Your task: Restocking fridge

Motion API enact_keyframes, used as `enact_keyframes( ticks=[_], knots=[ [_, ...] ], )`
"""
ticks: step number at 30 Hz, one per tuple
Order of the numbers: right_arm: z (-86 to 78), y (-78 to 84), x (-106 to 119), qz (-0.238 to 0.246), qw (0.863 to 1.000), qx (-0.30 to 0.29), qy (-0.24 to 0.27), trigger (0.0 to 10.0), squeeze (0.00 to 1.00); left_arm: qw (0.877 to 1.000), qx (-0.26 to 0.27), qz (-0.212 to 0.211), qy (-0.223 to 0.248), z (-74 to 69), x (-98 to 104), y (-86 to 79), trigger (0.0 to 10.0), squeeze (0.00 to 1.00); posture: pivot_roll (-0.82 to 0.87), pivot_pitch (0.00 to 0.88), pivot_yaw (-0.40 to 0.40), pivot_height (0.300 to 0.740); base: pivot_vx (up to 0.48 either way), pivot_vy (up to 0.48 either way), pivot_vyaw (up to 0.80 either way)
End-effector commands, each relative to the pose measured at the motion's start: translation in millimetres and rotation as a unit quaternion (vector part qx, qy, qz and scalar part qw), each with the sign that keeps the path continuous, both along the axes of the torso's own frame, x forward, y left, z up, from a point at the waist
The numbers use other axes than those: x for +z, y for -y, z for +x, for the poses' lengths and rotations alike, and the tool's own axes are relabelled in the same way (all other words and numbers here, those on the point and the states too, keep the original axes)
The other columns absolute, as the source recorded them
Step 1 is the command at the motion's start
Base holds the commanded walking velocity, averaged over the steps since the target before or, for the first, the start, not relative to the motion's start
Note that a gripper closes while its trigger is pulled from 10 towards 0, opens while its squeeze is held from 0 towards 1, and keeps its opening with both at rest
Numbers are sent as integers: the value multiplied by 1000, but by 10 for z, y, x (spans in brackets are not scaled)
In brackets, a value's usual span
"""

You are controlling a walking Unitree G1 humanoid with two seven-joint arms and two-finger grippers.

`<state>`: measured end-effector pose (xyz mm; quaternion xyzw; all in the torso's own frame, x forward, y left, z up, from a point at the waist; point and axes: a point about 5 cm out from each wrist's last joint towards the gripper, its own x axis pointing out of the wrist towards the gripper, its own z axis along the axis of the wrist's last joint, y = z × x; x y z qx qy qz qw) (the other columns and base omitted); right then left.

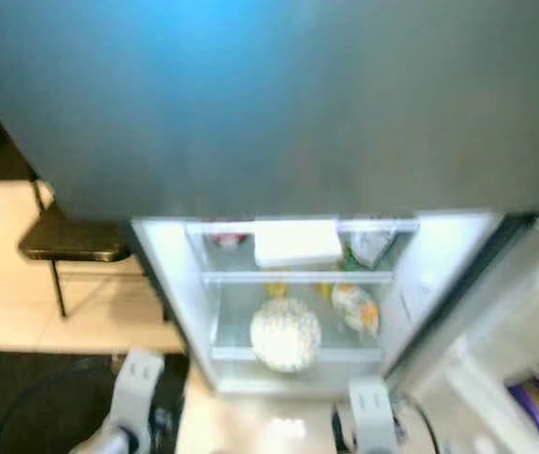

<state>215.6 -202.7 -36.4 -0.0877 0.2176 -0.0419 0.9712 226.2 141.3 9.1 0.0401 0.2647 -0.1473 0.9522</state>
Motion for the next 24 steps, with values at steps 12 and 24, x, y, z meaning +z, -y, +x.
enact_keyframes(
  ticks=[12,24],
  knots=[
    [-99,-15,-78,4,1000,-3,-18,10000,0,1000,7,9,-22,-52,-79,-34,10000,0,-126,189,27,717,-265,0,0],
    [-108,-12,-84,2,1000,-4,-19,10000,0,1000,10,8,-23,-37,-85,-52,10000,0,-128,190,29,717,-63,0,0]
  ],
)
